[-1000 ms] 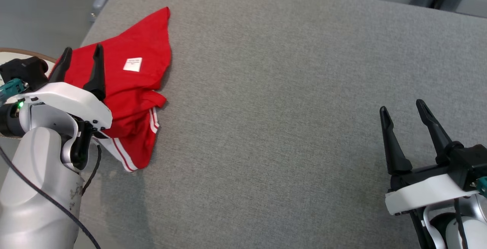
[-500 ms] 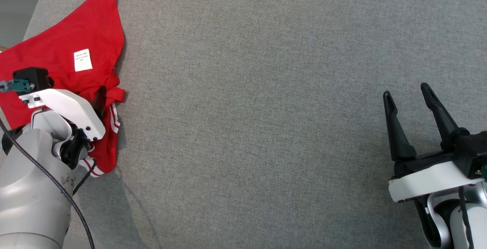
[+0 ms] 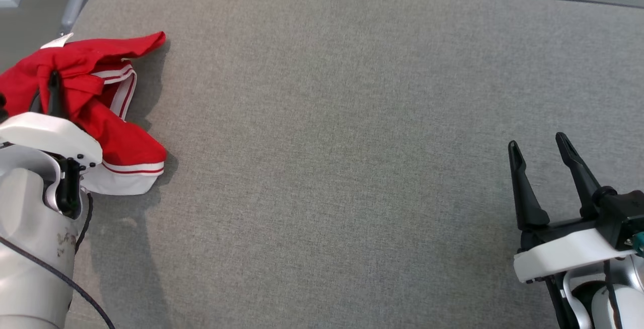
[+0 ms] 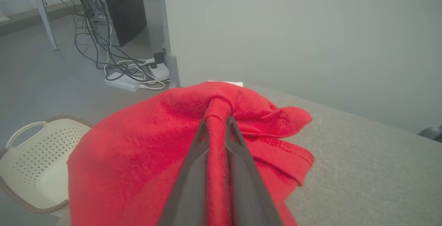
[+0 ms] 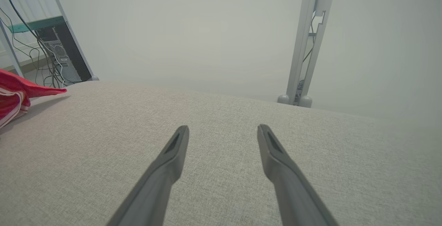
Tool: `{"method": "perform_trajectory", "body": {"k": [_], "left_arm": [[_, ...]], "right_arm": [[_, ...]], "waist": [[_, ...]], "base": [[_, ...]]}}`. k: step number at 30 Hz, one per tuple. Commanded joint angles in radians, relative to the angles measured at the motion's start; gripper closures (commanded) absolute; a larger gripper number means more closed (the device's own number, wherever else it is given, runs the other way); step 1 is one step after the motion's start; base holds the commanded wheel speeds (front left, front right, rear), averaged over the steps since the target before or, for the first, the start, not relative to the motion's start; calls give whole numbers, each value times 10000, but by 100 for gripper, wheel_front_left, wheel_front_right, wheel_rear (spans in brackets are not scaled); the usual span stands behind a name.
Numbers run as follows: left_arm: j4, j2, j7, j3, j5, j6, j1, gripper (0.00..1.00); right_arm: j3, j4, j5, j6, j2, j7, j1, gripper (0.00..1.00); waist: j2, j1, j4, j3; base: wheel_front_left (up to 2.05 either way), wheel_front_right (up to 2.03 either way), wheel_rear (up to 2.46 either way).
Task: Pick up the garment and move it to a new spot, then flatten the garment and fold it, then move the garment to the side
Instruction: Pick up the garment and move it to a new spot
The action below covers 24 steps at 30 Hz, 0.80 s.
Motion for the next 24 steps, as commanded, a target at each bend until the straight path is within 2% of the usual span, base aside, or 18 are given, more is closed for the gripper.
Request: {"method": "perform_trajectory", "body": {"k": [1,6,12,19,24], "left_arm": [[-149,87,-119,47,59,79,203,100],[-1873,131,-424,170,227,410,1202,100],[-5257,-137,-427,261,543,1392,3459,100],[-9235,-292,575,29,867,2476,6217,100],[-11132,-343,1194,-224,1136,2989,7354,100]], "right_arm": [[-20,20,74,1,-8,-117,100,0],[-27,140,224,1,86,-293,356,0],[-132,308,402,1,124,-437,743,0],[-31,456,833,1,125,-633,966,0],[64,546,1007,1,124,-720,919,0]], "waist": [[0,0,-121,-336],[0,0,-358,-938],[0,0,-734,-1700],[0,0,-1276,-2165],[0,0,-1760,-2197]], "base": [[0,0,0],[0,0,0],[0,0,0],[0,0,0],[0,0,0]]}}
